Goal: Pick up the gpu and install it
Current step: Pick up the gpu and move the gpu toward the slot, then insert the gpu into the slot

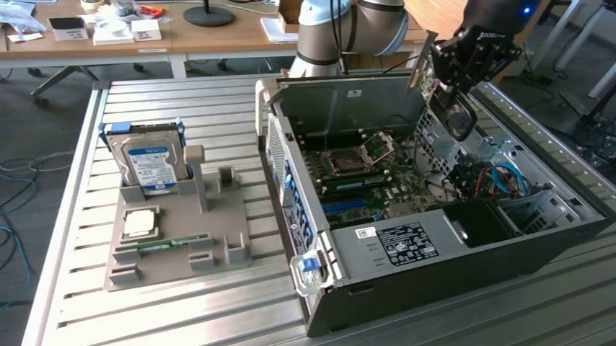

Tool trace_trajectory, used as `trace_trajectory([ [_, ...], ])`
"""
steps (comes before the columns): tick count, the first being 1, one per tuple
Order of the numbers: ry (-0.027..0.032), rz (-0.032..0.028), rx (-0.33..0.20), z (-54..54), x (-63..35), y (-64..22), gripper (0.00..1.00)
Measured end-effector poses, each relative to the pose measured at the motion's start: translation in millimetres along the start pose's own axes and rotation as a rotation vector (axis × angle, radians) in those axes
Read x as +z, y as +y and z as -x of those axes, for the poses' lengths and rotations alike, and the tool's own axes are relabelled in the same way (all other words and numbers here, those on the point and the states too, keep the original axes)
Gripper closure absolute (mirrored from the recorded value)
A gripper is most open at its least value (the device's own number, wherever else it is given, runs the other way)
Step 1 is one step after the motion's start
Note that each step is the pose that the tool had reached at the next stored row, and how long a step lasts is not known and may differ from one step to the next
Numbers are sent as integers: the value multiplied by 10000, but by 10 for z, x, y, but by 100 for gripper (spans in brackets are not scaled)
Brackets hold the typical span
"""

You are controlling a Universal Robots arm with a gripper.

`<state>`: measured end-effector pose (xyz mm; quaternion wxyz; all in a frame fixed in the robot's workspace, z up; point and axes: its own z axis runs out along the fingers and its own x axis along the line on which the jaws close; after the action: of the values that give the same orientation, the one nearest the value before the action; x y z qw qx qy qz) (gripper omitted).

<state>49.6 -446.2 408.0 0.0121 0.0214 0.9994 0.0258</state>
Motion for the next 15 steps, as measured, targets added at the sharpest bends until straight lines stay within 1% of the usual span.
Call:
trace_trajectory([
  [15, 2, 1, -42, 2, 0, 0, 73],
])
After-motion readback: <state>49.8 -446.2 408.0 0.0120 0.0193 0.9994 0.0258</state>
